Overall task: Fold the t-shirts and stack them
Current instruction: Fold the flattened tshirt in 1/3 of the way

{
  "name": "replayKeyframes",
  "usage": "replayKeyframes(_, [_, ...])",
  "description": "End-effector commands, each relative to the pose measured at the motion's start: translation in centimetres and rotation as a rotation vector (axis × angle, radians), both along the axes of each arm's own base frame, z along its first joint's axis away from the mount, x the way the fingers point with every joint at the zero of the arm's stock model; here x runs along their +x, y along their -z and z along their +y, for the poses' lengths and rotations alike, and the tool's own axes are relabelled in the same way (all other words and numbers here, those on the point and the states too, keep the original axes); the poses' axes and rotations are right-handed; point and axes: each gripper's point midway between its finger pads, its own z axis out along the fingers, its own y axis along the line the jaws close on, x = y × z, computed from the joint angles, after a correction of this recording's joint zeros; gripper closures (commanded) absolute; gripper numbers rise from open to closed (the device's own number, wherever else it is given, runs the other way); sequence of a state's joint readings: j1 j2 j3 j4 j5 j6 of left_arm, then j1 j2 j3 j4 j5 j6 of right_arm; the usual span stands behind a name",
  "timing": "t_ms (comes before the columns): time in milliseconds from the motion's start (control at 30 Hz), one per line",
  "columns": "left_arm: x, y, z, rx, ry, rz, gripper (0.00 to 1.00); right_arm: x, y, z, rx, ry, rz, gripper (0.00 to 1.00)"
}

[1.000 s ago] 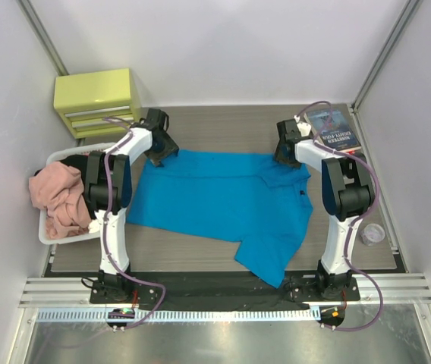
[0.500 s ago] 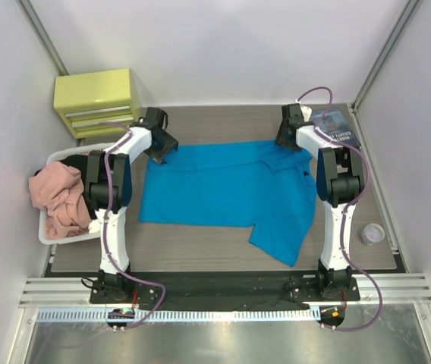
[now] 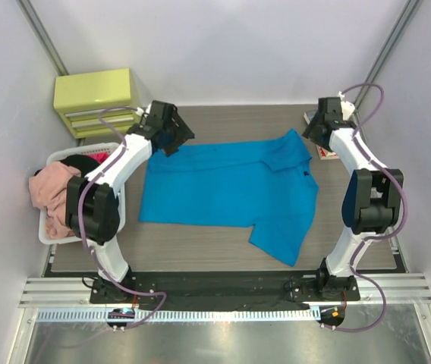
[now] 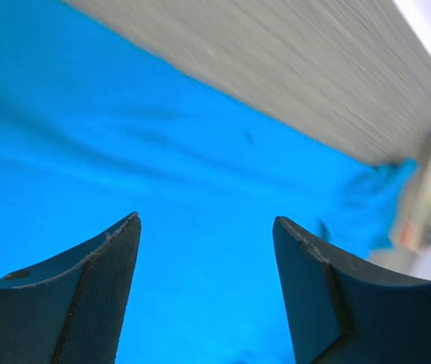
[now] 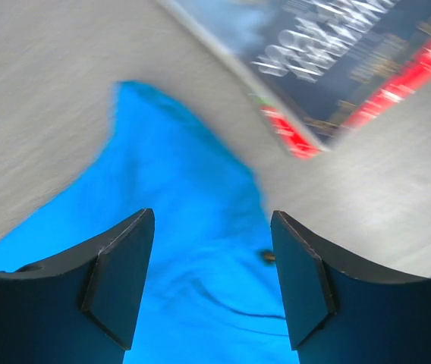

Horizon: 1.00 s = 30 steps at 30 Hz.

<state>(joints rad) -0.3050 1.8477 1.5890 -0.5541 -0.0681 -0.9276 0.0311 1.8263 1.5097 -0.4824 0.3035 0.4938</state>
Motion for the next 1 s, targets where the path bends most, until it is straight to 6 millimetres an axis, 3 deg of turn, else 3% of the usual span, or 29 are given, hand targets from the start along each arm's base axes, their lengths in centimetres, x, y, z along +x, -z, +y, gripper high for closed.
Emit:
replayKeyframes(0, [-2.0, 0.4, -7.2, -0.185, 0.005, -0.032, 0.3, -3.1, 5.2, -3.4, 0.025, 0.095, 0.108, 0.33])
replayKeyframes(167, [-3.1, -1.5, -17.4, -0.271, 0.128, -0.113, 0.33, -2.1, 5.9, -3.6, 0.034, 0.049, 0.062, 0.36])
replayKeyframes(200, [-3.1, 0.0, -18.9, -0.27, 0.141, -0.092, 0.34, -1.7, 6.1, -3.6, 0.042, 0.044, 0.047, 0.37])
replayKeyframes(267, [-3.6, -0.1, -22.5, -0.324, 0.178, -0.087, 0.36, -1.1, 6.4, -3.0, 0.068, 0.027, 0.033, 0.4])
replayKeyframes(300, [-3.5, 2.0, -23.6, -0.312, 0.182, -0.061, 0.37, -0.6, 6.4, -2.7, 0.085, 0.019, 0.015, 0.41])
replayKeyframes(367, [-3.7, 1.9, -25.8, -0.323, 0.193, -0.076, 0.38, -0.1, 7.1, -2.6, 0.097, 0.021, 0.016, 0.42])
replayKeyframes(533, [-2.5, 4.8, -29.0, -0.352, 0.189, -0.076, 0.38, 1.1, 7.1, -1.8, 0.129, -0.005, -0.029, 0.44])
replayKeyframes(667, [-1.7, 5.9, -31.0, -0.372, 0.176, -0.085, 0.39, 1.0, 8.4, -1.8, 0.14, 0.001, -0.013, 0.44])
replayKeyframes(967, [-1.8, 8.2, -32.6, -0.41, 0.171, -0.043, 0.42, 1.6, 9.2, -1.3, 0.166, -0.018, -0.014, 0.5])
